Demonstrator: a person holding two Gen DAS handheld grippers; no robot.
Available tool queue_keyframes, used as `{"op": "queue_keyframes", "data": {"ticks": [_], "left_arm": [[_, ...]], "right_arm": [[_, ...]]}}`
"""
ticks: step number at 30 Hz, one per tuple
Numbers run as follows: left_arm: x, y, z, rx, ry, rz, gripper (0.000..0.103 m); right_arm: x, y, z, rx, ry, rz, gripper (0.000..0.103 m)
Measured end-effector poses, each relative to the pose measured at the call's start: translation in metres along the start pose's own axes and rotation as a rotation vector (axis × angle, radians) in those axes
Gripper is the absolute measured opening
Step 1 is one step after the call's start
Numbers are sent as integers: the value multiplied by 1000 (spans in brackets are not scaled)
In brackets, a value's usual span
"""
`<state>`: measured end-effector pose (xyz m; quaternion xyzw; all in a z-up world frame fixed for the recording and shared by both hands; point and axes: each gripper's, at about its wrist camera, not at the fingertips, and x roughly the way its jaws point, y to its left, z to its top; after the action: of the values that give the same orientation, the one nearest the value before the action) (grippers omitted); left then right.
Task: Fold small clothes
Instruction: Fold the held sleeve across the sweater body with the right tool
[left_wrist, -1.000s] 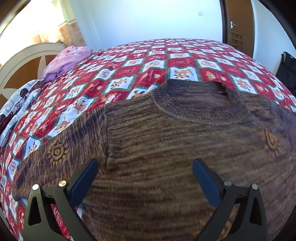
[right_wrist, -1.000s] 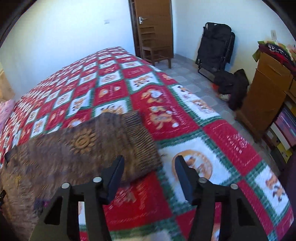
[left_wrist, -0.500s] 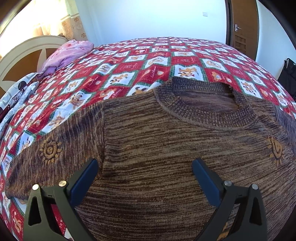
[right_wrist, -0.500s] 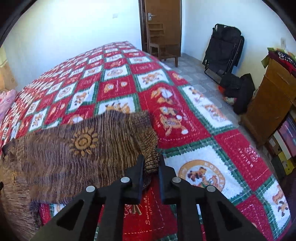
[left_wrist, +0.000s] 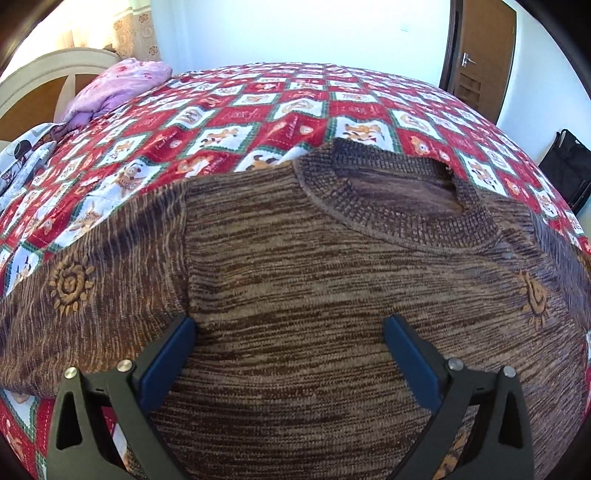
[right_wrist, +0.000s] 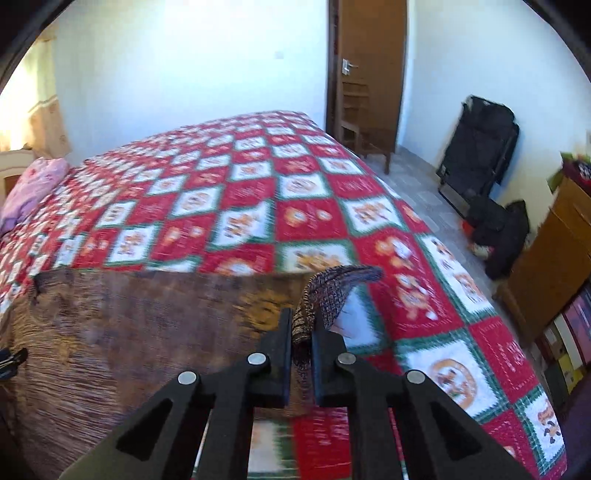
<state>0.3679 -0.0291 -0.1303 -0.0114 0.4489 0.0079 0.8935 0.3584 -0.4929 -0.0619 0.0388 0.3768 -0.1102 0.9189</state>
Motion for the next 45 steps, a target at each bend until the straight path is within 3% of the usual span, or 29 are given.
{"op": "queue_keyframes", "data": {"ticks": [10,18,22,23,24,25,27,29,32,36,39,41,43,45], "left_arm": [[-3,3,-2,-10,-12,-23,103],[-6,3,-3,-11,-21,-42,103],[-8,3,-3,-6,-23,-57,103],[-8,3,-3,-4,-25,-61,103],[-10,2,-3,1,-28,-67,103],[-11,2,-3,6,-30,-70,103],[-16,0,-3,26,-34,-77,103],[-23,-4,-6,60,-38,-65,103],[-43,-20,-8,128,-69,-81,103],[-74,-71,-6,259,-113,-156,103],[-78,-107,-5,333,-105,-201,103],[-70,-126,-4,365,-89,-210,99],[-55,-141,1,377,-59,-212,84],[-38,-156,6,370,-25,-223,80]], "right_arm": [[-16,115,1,-168,-49,164,8],[-1,209,-38,-295,-1,282,8],[12,239,-63,-359,78,354,8],[14,241,-67,-367,93,363,9],[16,242,-72,-378,118,383,19],[15,240,-75,-385,144,416,40],[2,223,-79,-362,156,506,63],[-11,206,-82,-357,123,517,63],[-25,174,-83,-357,44,421,63],[-26,125,-82,-224,-4,325,63],[-20,102,-86,-141,-3,309,63],[-17,94,-91,-115,-13,288,63],[-17,88,-98,-95,-20,278,63],[-16,84,-102,-76,-18,287,63]]}}
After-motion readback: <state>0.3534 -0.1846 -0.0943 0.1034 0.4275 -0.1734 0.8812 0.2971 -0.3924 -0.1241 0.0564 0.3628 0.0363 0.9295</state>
